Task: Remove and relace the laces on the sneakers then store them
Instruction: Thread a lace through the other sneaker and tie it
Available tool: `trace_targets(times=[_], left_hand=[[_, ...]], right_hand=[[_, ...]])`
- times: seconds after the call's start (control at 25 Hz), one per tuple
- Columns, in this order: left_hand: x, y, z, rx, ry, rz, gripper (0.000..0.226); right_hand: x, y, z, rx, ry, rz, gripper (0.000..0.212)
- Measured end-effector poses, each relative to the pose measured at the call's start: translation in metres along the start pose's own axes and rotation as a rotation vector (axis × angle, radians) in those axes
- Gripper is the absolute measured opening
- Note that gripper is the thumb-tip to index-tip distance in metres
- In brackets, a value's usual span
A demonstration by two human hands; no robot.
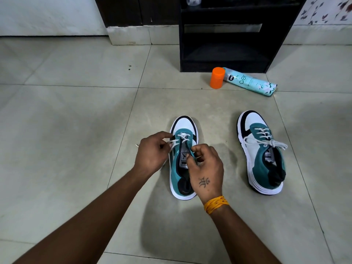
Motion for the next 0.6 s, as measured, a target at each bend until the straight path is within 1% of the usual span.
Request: trace_targets(times=[0.08,0.16,0.24,0.28,0.32,0.4,0.48,0.6], left_hand=[[-0.001,0.007,0.003,-0.07,0.007,0.087,0.009],[0.007,0.005,0.008,-0.097,0.075,0.196,0.009],[0.015,0.003,0.012,-0.098,0.135,0.24,0.008],[0.017,0.004,0.013,-0.101,0.126,0.252,0.008],[0.015,0.007,0.013,-0.098,0.085,0.272,0.009],[0.012,0.008,0.011,-0.01,-0.029,0.295,0.018],[0.016,0.008,0.013,0.116,-0.107,0.201,0.026],[0.024,0.012,0.009,0.306,-0.216,-0.101,0.024]], right_hand=[[0.001,0.0,-0.001,0.002,0.006,-0.007,0.018],[0.002,-0.001,-0.002,-0.001,0.018,-0.026,0.016],[0.002,-0.001,-0.001,-0.009,0.028,-0.044,0.014],[0.002,-0.001,-0.001,-0.011,0.032,-0.054,0.013],[0.002,-0.001,0.0,-0.01,0.034,-0.059,0.013],[0.002,-0.001,-0.001,-0.003,0.04,-0.058,0.012],[0.003,-0.002,-0.002,0.0,0.053,-0.07,0.011],[0.004,0.0,-0.002,-0.014,0.066,-0.089,0.011]])
Point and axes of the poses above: each hand's wrist, its own z-axis towards the middle knuckle, its own x-axis out of the back of the hand, y = z × x, the point moved 8 cm from there along z, towards the middle knuckle, and after that the axes turned 6 degrees about x, right-handed, at the moved point
